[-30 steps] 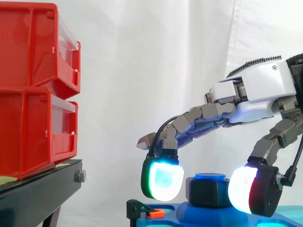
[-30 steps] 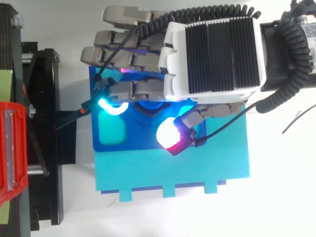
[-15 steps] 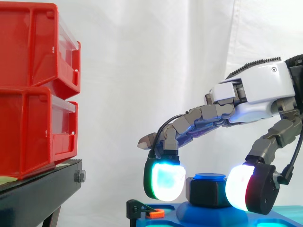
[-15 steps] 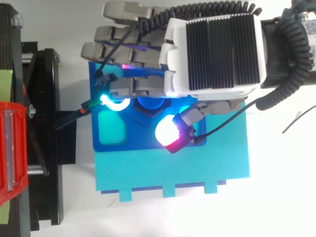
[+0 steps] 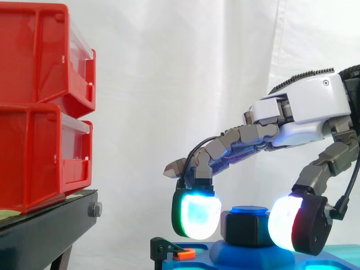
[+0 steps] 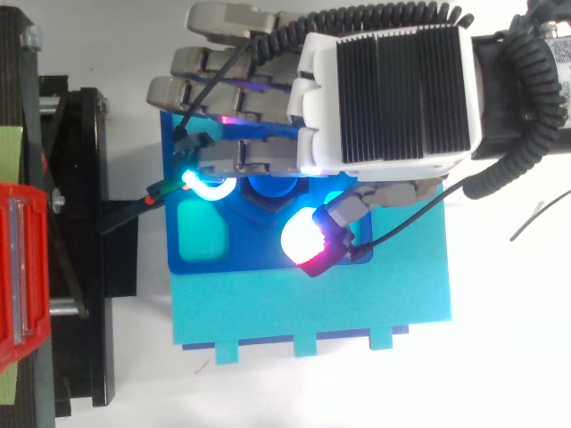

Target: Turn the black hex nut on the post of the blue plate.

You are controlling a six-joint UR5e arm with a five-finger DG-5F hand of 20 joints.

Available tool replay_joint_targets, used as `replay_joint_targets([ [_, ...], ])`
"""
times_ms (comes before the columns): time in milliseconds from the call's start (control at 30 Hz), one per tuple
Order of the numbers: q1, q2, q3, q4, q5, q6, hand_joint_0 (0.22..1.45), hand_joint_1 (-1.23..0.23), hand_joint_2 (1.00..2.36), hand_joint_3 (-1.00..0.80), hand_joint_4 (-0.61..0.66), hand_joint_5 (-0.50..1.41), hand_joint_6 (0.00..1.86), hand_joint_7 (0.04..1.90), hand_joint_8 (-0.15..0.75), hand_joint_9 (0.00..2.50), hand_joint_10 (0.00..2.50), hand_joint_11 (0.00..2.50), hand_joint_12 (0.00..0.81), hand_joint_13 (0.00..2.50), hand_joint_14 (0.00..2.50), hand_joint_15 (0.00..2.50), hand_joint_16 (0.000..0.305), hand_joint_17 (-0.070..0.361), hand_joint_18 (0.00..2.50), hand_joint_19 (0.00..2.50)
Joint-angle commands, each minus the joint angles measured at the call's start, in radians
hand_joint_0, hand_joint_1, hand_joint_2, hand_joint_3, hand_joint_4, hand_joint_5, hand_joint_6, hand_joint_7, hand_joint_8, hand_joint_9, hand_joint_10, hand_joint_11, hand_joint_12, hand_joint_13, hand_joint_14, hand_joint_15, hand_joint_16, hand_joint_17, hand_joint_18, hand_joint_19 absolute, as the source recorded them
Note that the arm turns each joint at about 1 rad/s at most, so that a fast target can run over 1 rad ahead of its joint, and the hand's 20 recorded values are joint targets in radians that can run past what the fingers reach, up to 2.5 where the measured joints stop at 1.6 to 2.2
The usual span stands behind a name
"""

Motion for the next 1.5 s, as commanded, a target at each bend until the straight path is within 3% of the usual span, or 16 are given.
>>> replay_joint_targets([
  [0,0.0,-0.001,0.0,0.0,0.002,0.0,0.47,-0.68,1.0,-0.5,0.14,-0.24,0.5,0.95,0.204,0.07,0.0,0.0,0.345,0.08,0.0,0.02,0.057,0.128,0.0,0.09],
  [700,0.002,-0.001,0.0,0.0,0.003,-0.009,0.47,-0.7,1.0,-0.5,0.14,-0.24,0.5,0.96,0.206,0.08,0.0,0.0,0.347,0.09,0.0,0.03,0.057,0.128,0.0,0.08],
  [900,0.008,-0.001,-0.051,0.049,0.005,-0.006,0.47,-0.69,1.0,-0.5,0.14,-0.24,0.5,0.96,0.206,0.08,0.0,0.0,0.347,0.09,0.0,0.03,0.057,0.127,0.0,0.09],
  [1467,0.005,0.001,-0.052,0.073,0.002,0.002,0.47,-0.67,1.0,-0.5,0.15,-0.24,0.5,0.97,0.208,0.08,0.0,0.0,0.35,0.09,0.0,0.03,0.057,0.129,0.0,0.1],
])
